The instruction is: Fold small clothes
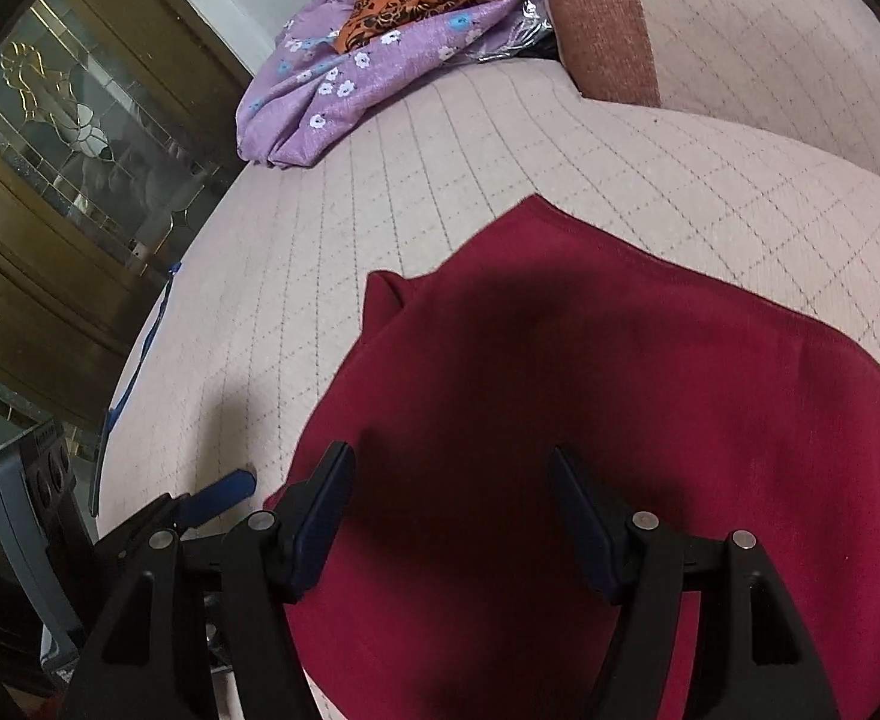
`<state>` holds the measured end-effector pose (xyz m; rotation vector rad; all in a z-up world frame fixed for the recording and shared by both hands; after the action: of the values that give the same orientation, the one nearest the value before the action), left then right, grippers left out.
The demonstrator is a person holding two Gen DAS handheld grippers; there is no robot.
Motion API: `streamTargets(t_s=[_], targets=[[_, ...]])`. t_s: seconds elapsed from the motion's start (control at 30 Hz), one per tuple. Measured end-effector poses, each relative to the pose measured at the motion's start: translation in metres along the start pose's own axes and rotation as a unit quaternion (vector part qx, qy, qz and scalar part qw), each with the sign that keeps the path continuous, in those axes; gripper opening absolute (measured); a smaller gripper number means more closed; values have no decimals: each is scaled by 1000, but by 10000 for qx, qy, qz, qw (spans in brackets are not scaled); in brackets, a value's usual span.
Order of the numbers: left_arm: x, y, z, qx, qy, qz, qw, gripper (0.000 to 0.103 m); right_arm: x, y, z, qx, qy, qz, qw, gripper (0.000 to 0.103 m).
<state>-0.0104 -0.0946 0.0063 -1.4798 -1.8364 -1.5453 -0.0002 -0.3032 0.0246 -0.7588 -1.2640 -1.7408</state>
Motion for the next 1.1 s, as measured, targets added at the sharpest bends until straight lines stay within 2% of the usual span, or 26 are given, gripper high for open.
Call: streamTargets(t_s=[0.37, 0.7, 0.73, 0.77, 0.8, 0.83, 0.87, 0.93, 0.97, 1.1], targets=[[-3, 2, 0, -40, 2, -54, 10000, 85, 3, -4, -13, -229, 168, -28, 9996, 69], [-4, 3, 2, 21, -93, -76, 9999, 87, -1, -4, -11, -224, 110, -5, 9997, 69], [-3, 4, 3, 73, -188, -106, 9997, 84, -1, -4, -12, -253, 107, 8, 9996, 69], [-2, 5, 4, 136, -356, -150, 9992, 77, -2, -3, -13, -299, 116, 22, 9995, 69], [-3, 5, 4, 226, -674, -139, 9974, 48, -2, -2, -14, -364, 131, 27, 9992, 70], [-5, 6, 3, 298, -927, -5, 9952, 36, -3, -1, -14, -434, 146, 34, 9989, 70], [-3, 6, 3, 337, -940, -34, 9950, 35, -3, 0, -15, -514, 176, 48, 9985, 73], [3, 7, -3, 154, -925, -182, 9954, 26, -4, 3, -14, -673, 253, 88, 9974, 77], [8, 8, -7, 30, -942, -264, 9952, 25, -6, 5, -13, -738, 288, 124, 9968, 77], [26, 11, -25, -308, -1324, -544, 9892, 19, -9, 14, -6, -878, 392, 224, 9951, 77]])
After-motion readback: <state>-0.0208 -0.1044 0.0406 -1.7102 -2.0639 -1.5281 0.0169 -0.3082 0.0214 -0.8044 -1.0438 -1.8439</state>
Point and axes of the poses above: each gripper's, at about its wrist camera, not at the fingertips, and x roughly against the way its jaws point, z to its left, y to its top, the point moved 2 cm from there along -x, roughly the way its jaws point, and after that the axes turned 6 degrees about -y, right-handed, at the moved point
